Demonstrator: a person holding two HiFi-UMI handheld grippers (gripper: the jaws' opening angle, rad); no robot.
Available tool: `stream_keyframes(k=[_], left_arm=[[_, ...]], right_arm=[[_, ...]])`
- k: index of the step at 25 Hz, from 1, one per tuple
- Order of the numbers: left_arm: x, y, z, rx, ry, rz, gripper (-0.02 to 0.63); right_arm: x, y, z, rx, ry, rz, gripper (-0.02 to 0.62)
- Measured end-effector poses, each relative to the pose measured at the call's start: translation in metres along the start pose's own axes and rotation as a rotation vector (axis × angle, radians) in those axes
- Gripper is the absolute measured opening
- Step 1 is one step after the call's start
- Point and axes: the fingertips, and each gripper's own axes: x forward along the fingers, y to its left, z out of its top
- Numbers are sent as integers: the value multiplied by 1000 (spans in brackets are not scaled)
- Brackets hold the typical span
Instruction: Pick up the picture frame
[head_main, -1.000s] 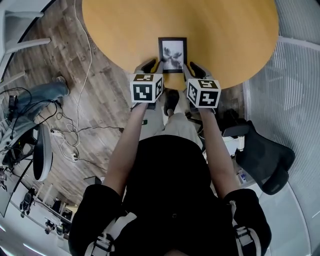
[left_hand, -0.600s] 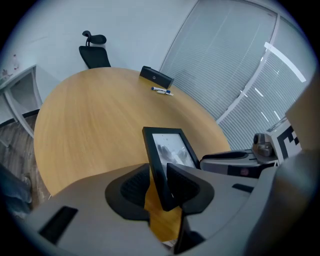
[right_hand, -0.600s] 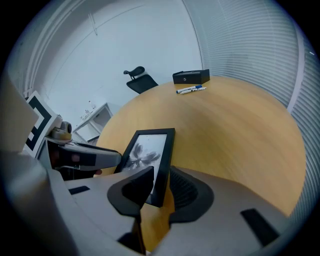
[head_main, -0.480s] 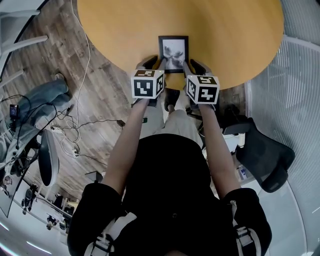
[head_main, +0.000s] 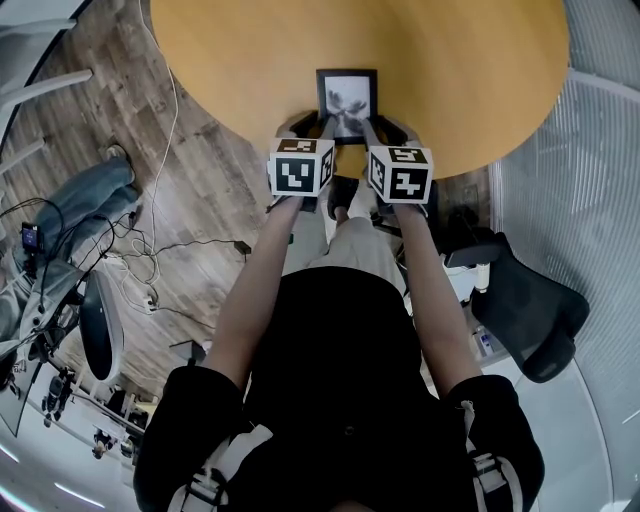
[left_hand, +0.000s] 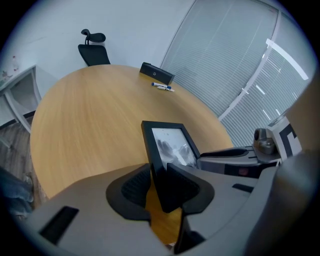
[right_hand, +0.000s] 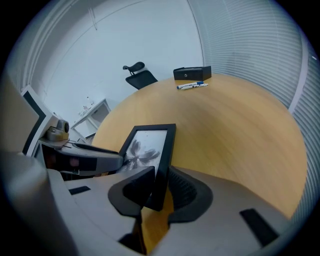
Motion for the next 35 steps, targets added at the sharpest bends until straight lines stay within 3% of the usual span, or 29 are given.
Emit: stream_keyframes(k=[15, 22, 35], left_arm=[[-9, 1, 3, -7, -36, 18, 100], [-42, -26, 2, 11, -113, 23, 95], [-118, -71, 25, 98, -306, 47, 94]], right_arm=[[-4, 6, 1, -1, -11, -7, 97], [-45, 9, -5, -8, -74, -1, 98], [-124, 27, 19, -74, -264, 39, 98]])
